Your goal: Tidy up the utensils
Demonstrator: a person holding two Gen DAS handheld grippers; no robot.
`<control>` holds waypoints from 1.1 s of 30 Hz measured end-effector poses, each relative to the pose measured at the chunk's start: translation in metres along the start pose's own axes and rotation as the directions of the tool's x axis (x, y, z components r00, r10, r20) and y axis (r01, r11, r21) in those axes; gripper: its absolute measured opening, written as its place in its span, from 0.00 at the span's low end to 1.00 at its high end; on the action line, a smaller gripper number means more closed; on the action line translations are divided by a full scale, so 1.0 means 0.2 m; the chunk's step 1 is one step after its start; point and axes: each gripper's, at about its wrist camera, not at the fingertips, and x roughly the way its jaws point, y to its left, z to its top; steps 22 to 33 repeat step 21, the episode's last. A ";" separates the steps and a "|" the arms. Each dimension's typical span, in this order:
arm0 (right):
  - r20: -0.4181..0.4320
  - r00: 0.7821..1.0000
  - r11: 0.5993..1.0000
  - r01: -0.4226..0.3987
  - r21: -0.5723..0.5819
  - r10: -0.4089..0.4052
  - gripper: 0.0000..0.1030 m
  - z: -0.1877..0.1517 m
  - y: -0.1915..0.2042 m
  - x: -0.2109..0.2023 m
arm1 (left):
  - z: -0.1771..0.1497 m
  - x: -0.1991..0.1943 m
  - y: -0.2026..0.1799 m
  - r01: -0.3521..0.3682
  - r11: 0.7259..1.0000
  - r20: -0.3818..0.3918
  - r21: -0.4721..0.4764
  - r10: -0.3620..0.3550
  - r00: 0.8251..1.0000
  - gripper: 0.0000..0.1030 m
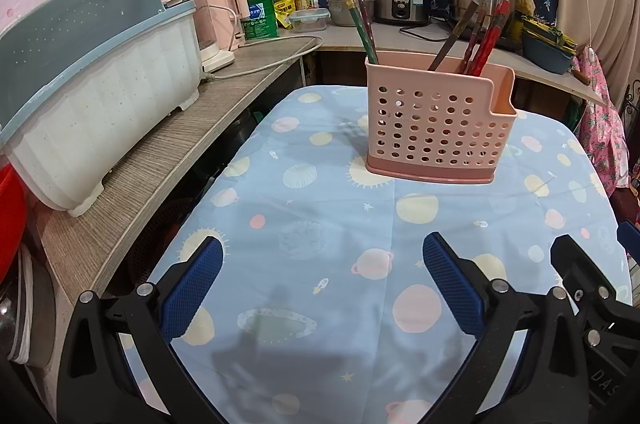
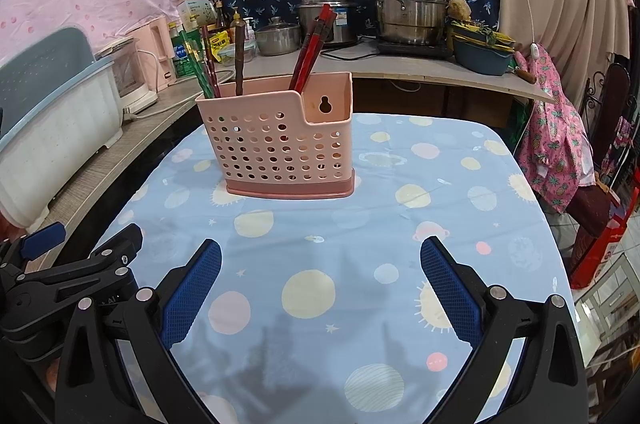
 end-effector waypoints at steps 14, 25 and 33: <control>0.000 1.000 1.000 0.002 0.003 -0.002 0.93 0.00 -0.02 0.00 | 0.00 0.01 0.00 0.014 1.000 -0.006 0.001 -0.014 1.000 0.93; -0.002 1.000 1.000 0.006 0.003 -0.006 0.93 0.00 -0.03 0.00 | 0.01 0.02 -0.01 0.022 1.000 -0.009 0.000 -0.022 1.000 0.93; -0.002 1.000 1.000 0.006 0.003 -0.006 0.93 0.00 -0.03 0.00 | 0.01 0.02 -0.01 0.022 1.000 -0.009 0.000 -0.022 1.000 0.93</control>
